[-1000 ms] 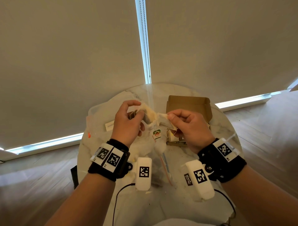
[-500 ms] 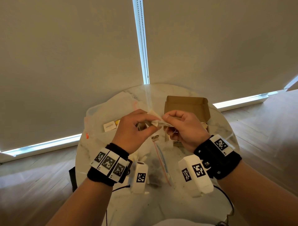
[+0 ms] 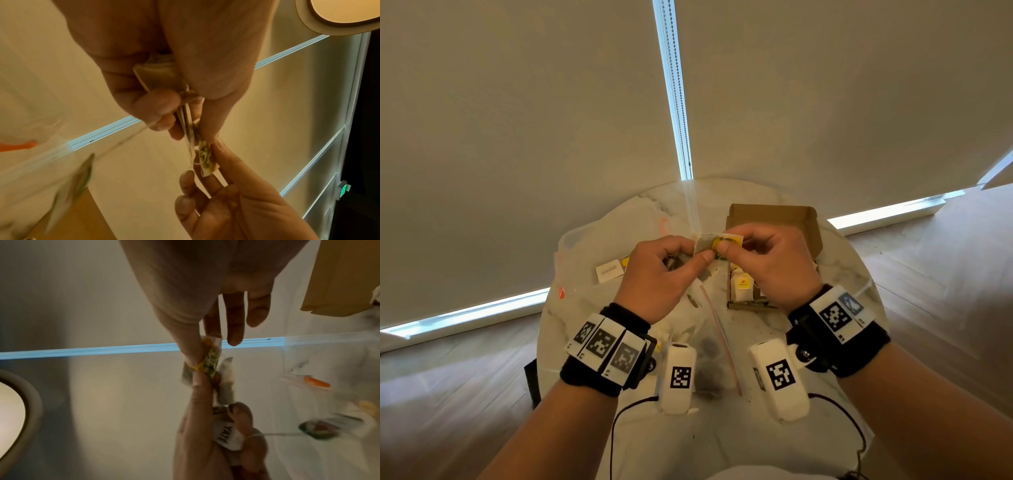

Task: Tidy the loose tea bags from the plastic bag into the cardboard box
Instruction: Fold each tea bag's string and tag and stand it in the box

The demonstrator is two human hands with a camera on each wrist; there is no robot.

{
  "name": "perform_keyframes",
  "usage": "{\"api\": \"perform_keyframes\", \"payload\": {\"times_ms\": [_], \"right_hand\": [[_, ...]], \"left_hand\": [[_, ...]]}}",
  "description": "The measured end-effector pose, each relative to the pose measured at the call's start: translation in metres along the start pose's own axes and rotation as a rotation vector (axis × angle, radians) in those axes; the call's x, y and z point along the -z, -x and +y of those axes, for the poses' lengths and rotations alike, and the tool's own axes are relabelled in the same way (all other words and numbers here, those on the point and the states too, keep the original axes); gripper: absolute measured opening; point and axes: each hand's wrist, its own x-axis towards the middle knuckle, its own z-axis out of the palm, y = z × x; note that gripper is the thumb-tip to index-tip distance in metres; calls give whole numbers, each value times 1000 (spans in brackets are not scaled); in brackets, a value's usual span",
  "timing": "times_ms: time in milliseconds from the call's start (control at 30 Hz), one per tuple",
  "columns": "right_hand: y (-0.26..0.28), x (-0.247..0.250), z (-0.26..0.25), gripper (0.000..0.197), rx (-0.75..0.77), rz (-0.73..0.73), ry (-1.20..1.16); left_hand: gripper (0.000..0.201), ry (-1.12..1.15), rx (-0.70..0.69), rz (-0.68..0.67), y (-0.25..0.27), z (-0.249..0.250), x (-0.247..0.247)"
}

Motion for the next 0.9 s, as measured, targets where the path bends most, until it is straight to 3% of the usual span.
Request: {"api": "perform_keyframes", "payload": {"times_ms": [167, 333, 433, 533, 733, 833, 900], "right_hand": [[-2, 4, -4, 11, -122, 53, -162], [0, 3, -7, 37, -228, 130, -362], [-2, 8, -9, 41, -287, 180, -492], [-3, 14, -9, 37, -290, 177, -503], [-2, 21, -7, 28, -270, 197, -516], [-5, 23, -6, 17, -268, 218, -498], [-8, 25, -6, 12, -263, 224, -465]], "left_hand": [[11, 21, 33, 28, 1, 0, 2], [7, 50, 42, 21, 4, 2, 2], [5, 49, 58, 32, 5, -1, 4], [8, 51, 69, 55, 4, -2, 8], [30, 84, 63, -44, 8, 5, 11], [48, 63, 132, -85, 9, 5, 11], [44, 32, 164, -132, 10, 4, 11]]}}
